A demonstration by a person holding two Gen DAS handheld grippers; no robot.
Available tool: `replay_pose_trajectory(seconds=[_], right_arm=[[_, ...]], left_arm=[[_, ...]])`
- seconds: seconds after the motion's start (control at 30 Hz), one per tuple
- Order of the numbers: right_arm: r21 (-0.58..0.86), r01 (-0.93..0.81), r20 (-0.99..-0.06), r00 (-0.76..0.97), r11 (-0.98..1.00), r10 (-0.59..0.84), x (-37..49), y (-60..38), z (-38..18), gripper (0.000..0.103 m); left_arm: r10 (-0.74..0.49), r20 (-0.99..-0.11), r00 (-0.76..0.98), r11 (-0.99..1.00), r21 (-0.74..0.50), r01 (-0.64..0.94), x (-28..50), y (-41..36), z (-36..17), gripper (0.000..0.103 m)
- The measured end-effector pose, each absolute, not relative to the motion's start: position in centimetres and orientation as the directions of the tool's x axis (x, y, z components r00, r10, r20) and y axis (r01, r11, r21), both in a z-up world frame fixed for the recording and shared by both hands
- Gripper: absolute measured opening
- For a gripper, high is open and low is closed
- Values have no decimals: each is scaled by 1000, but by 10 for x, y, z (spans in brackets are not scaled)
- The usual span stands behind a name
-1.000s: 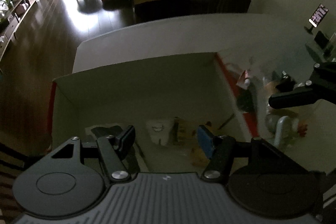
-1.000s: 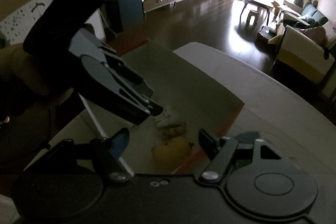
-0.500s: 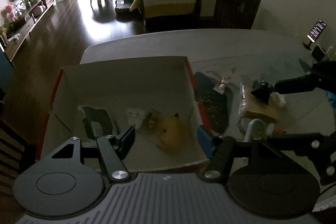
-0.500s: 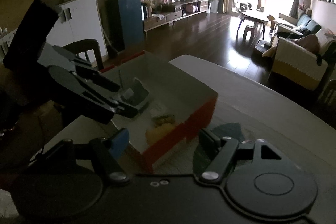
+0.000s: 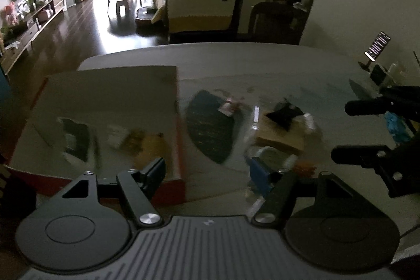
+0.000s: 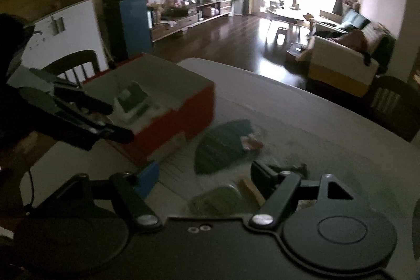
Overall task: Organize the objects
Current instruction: 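Withdraw both tools from the box back over the table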
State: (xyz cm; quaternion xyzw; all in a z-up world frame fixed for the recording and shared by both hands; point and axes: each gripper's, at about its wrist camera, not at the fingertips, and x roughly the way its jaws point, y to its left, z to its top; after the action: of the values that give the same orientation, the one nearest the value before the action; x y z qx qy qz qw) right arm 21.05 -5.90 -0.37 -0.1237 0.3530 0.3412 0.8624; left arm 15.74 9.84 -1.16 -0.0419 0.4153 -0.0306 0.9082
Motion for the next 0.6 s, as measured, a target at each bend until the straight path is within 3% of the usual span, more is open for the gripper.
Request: replay_pose_trajectory(seconds=[0.3,0.4,0.6], right_arm=[[24,-609,-722,537,793,435,206,-111,-32,77],[20,-589,-730,543,808,414,206,-128,-40,77],[19,-551,-749,545,834,377,215,-151,-55,77]], left_arm=[[-133,-760,636,991,-120,63,157,45,-41,71],[-142,-771,620,990,-117,82,158,29,-53,82],[-163,-787,595,986,-113,121,162,6,-76,84]])
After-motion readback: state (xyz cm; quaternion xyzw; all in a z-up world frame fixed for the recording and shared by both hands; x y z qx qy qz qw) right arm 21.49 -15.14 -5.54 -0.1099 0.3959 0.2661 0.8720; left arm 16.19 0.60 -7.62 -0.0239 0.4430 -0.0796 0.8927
